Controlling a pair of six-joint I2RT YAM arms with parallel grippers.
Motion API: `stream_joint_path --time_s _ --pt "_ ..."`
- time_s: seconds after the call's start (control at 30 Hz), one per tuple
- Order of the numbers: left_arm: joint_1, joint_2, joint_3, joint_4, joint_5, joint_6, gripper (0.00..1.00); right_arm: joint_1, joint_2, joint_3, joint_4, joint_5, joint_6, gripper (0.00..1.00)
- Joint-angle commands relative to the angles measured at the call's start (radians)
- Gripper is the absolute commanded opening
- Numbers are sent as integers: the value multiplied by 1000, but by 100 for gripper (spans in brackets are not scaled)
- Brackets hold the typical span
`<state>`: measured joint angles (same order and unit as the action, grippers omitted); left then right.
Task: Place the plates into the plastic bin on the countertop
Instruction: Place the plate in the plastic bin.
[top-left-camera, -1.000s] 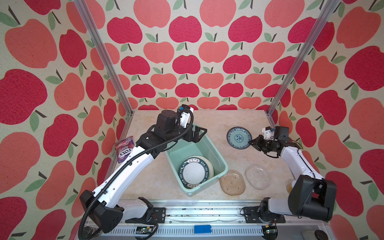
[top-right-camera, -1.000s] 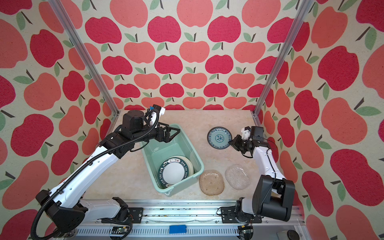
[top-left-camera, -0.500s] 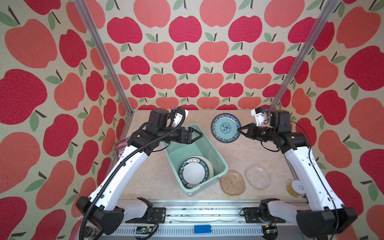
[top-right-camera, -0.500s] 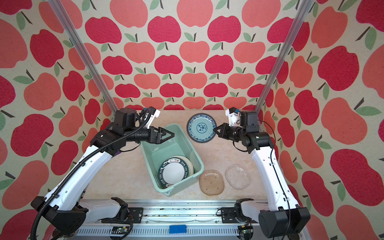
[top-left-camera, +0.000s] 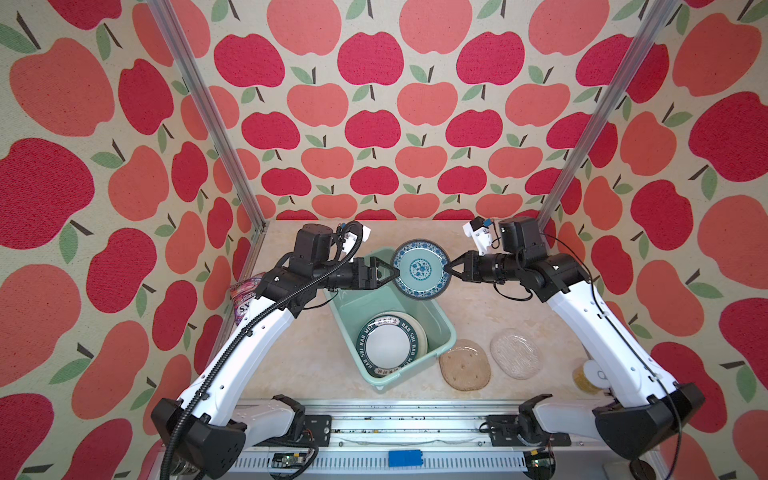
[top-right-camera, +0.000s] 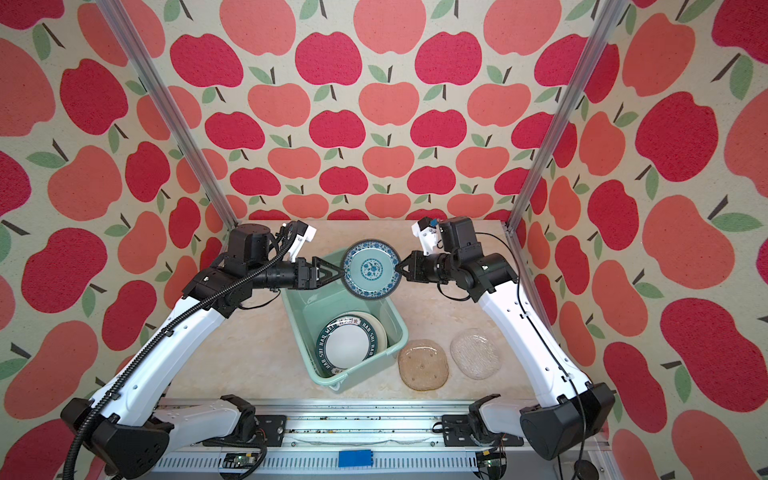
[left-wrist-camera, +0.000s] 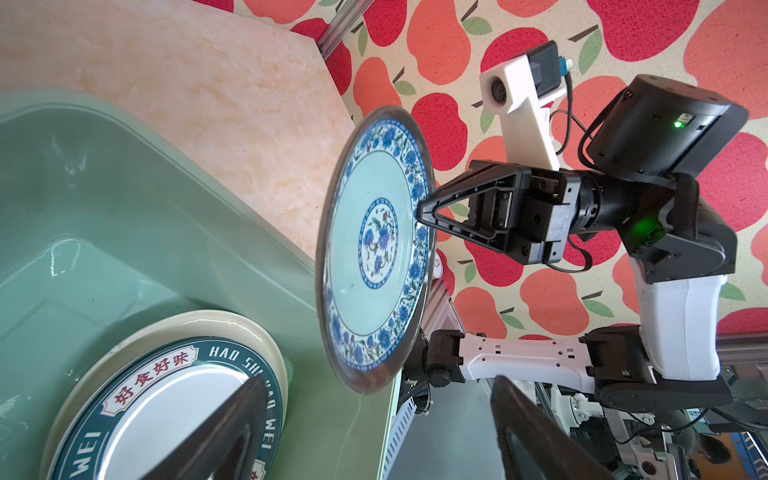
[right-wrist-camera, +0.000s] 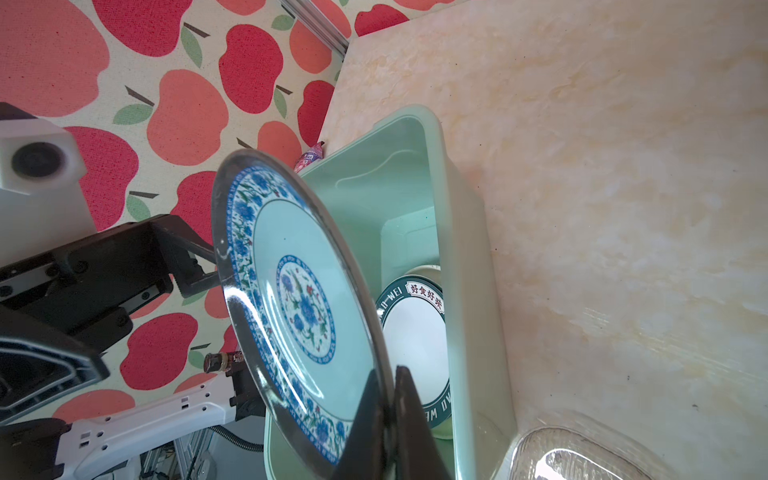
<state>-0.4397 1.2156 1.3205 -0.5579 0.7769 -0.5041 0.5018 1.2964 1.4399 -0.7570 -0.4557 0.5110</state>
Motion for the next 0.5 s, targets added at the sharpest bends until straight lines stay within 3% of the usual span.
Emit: stream_joint_path --time_s 0.0,0.3,0.47 --pt "2 16 -24 49 10 -1 84 23 -5 25 36 9 43 0" --pt "2 39 -44 53 -2 -1 62 70 0 -8 74 25 71 0" --pt "4 39 -41 38 -4 1 41 92 9 -19 97 42 85 0"
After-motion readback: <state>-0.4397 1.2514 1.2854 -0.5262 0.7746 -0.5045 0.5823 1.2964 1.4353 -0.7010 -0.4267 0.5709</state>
